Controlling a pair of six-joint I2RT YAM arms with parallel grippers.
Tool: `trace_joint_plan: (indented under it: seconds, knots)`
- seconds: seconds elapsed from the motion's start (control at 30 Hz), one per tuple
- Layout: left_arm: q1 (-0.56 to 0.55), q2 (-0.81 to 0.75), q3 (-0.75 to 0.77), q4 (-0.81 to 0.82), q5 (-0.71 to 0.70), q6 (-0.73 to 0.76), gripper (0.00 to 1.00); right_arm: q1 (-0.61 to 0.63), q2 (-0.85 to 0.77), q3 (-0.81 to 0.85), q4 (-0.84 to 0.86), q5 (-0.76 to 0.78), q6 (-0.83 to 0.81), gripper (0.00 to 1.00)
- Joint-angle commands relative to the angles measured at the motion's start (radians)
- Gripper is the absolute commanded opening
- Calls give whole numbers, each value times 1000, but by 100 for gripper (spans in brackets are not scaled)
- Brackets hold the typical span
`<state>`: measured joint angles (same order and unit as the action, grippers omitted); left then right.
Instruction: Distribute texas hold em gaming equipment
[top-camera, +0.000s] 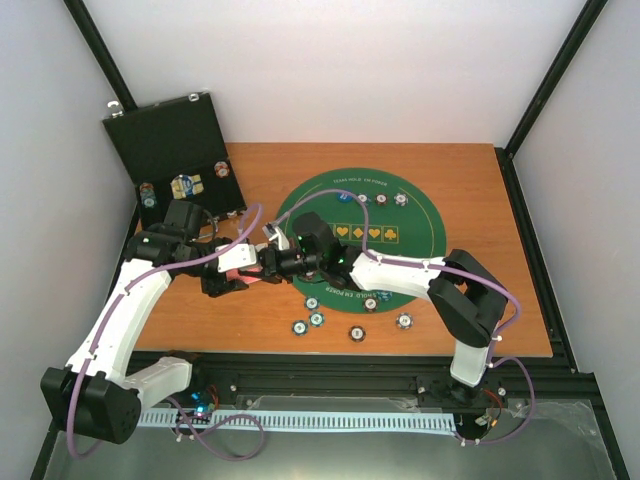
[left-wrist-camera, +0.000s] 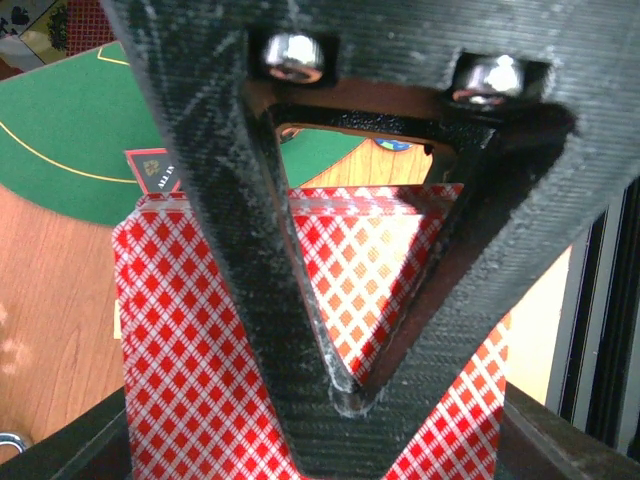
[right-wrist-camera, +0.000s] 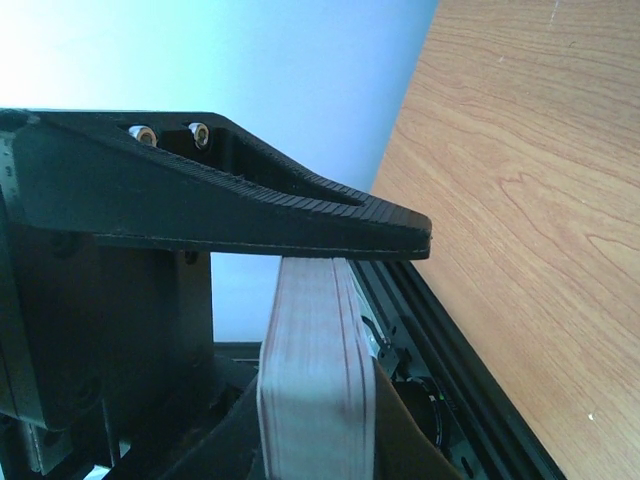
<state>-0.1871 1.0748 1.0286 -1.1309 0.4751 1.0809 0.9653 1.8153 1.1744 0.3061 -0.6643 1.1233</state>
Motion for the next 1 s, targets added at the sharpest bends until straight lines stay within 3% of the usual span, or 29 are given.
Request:
trace_joint_plan:
  seconds: [0.0,0.33,0.53,0.97]
  knots:
    - [-9,-31,30,-42,49,21,52,-33,30,-42,-48,82,-16,7]
    - [-10,-12,33,-64,29,46,33,-53,16,40,-260,112,-125,48]
    - [-9,5,44,-81,11,54,32,-54,16,10,-242,105,-113,51]
    - [-9,19,44,-89,-27,64,32,-77,-30,-29,-298,120,-144,46]
